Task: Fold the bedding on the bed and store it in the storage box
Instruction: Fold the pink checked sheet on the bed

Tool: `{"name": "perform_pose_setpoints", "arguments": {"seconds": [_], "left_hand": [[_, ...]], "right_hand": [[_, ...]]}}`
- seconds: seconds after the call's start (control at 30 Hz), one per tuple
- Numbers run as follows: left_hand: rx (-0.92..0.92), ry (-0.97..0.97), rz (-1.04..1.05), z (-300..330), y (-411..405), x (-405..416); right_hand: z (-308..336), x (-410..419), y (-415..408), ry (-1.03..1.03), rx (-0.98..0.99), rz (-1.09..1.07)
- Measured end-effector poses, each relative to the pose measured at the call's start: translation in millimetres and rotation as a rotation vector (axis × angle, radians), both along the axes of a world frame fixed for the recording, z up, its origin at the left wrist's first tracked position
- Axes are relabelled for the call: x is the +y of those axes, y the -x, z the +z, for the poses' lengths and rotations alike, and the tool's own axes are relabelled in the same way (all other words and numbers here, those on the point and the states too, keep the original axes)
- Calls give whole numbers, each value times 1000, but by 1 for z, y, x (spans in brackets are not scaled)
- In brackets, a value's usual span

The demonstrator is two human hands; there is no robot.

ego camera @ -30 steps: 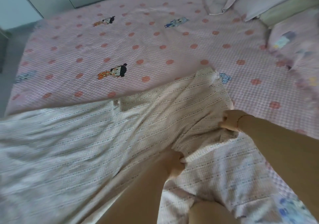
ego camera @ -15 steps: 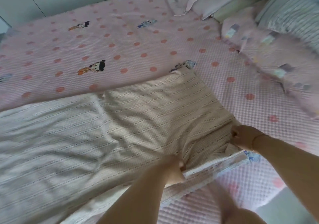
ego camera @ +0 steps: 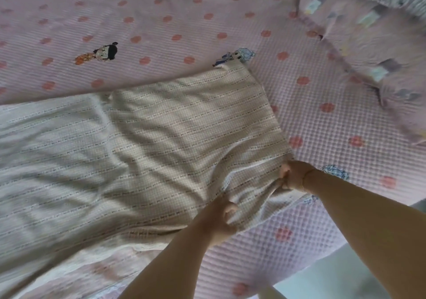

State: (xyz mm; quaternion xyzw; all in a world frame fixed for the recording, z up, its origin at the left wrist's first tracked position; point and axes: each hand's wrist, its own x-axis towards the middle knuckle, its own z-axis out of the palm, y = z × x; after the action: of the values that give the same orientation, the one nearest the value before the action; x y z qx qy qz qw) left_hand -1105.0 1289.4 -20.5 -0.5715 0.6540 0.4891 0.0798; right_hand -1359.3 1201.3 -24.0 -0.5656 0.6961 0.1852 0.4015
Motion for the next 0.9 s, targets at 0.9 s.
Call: {"name": "perform_pose_setpoints", "arguments": {"seconds": [0.9], "left_hand": [[-333, 160, -369, -11, -3, 18]], "right_hand": [[-2, 6, 52, -154, 413, 59]]}}
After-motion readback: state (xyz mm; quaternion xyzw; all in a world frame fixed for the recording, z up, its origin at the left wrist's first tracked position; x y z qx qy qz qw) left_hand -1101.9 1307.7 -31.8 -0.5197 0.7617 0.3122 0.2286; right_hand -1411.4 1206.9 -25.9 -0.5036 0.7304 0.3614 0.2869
